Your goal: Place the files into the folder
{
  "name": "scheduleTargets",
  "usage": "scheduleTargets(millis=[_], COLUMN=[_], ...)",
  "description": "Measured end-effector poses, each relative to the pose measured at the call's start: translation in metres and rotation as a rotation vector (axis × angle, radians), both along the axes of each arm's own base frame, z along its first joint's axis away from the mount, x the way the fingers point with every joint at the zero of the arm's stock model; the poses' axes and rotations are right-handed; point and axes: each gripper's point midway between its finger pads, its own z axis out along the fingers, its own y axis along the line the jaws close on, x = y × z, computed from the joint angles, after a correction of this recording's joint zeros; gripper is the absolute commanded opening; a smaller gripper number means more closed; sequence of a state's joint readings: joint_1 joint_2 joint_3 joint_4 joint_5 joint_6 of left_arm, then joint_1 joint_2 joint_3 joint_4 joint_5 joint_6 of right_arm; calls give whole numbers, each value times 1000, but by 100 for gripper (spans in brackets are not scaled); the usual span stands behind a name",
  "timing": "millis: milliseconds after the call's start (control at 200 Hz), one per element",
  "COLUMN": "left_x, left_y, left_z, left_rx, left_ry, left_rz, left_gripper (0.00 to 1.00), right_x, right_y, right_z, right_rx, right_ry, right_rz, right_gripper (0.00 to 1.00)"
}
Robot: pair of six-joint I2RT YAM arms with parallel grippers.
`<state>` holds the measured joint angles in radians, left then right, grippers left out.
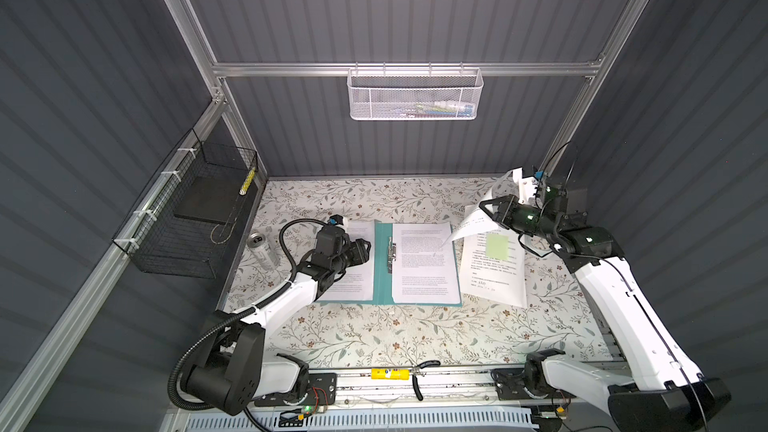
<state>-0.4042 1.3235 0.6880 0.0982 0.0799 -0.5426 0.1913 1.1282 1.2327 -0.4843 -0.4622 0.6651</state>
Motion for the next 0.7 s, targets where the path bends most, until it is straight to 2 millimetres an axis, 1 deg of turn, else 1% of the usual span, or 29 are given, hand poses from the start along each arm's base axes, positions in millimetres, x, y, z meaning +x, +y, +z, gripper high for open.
scheduleTargets(millis=[100, 220, 335, 420, 485, 500, 530, 555, 625, 701], left_x=[0, 0, 1, 1, 2, 2, 2, 2, 2, 3], left_y=[0, 0, 0, 0, -1, -1, -1, -1, -1, 0], left_z=[-1, -1, -2, -4, -4, -4, -4, -3, -4, -6], left_rx=[3, 2, 1, 0, 0, 0, 0, 0, 0, 4], left_ry=[3, 3, 4, 7, 6, 6, 5, 4, 6, 9], left_rz=[1, 1, 2, 3, 3, 2, 2, 2, 3, 4], left_gripper=[62, 62, 62, 62, 62, 62, 62, 63, 63, 63], right_x=[-3, -9, -7, -5, -4, -5, -6, -7, -12, -22], right_y=[-2, -7, -16, -27, -39, -42, -48, -54, -70, -92], right_z=[-12, -21, -30, -49, -69, -74, -85, -95, -121, -152], right_rx=[-4, -22, -70, -108, -140, -145, -158, -167, -191, -217], right_ry=[24, 37, 45, 88, 136, 148, 175, 199, 264, 350], right_rz=[-14, -36, -74, -112, -151, -159, -177, -193, -233, -287], right_gripper=[0, 0, 0, 0, 0, 2, 11, 16, 26, 36])
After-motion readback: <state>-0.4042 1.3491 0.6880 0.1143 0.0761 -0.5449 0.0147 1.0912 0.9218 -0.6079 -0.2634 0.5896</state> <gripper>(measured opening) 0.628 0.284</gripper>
